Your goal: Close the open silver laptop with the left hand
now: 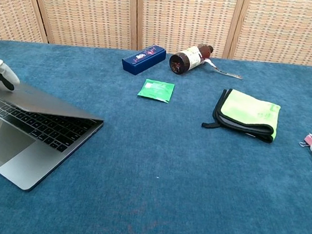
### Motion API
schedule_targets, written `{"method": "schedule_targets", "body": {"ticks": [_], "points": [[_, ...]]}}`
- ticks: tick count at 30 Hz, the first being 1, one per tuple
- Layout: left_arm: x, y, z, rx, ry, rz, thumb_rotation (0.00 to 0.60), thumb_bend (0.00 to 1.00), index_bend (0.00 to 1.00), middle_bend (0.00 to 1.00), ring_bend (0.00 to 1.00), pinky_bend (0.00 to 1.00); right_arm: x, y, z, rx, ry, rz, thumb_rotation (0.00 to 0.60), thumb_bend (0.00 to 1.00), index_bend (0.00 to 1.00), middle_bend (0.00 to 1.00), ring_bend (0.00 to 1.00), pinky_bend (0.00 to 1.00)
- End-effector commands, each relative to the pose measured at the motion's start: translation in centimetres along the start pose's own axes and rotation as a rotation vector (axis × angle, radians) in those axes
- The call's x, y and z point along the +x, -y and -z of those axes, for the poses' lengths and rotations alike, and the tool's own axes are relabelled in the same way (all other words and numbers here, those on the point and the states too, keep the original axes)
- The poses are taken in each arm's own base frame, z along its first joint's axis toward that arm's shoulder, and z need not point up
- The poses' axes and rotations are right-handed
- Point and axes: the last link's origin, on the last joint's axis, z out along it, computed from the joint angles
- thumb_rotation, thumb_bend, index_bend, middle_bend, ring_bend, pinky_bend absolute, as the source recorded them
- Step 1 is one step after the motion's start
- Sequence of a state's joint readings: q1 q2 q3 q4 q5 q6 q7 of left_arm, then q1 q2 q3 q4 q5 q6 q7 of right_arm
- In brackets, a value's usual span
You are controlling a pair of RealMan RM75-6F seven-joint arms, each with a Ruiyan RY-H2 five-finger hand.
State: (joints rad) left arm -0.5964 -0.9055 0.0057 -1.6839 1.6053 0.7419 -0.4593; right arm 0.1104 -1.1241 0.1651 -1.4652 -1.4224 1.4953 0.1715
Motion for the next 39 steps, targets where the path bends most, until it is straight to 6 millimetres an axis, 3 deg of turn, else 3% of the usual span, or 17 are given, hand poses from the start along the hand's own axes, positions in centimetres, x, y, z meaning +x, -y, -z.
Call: {"method": "schedule_targets", "body": {"ticks": [1,5,18,39], "points": [[-0.9,0.6,0.1,-0.005,-0.040,-0.015,0.600,1.00,0.18,0.20,0.12,0.12,0.0,0.0,0.0,0.001,0.001,-0.001,0.600,0.00,0.01,0.00,0.00,0.00],[-2.7,1.3,-0.3,0.003,-0.138,0.002,0.600,1.00,0.18,0.18,0.11,0.12,0.0,0.1,0.1,0.004,0.005,-0.005,0.600,0.00,0.01,0.00,0.00,0.00],[-7.2,2.0,-1.3,0.019,-0.175,0.095,0.600,1.00,0.18,0.18,0.11,0.12,0.3,0.1,0.2,0.007,-0.002,-0.018,0.600,0.00,0.01,0.00,0.00,0.00],[-10.0,3.2,-1.1,0.062,-0.133,0.125,0.600,1.00,0.18,0.18,0.11,0.12,0.4,0.0,0.2,0.007,-0.001,-0.025,0.600,0.00,0.01,0.00,0.00,0.00]]}}
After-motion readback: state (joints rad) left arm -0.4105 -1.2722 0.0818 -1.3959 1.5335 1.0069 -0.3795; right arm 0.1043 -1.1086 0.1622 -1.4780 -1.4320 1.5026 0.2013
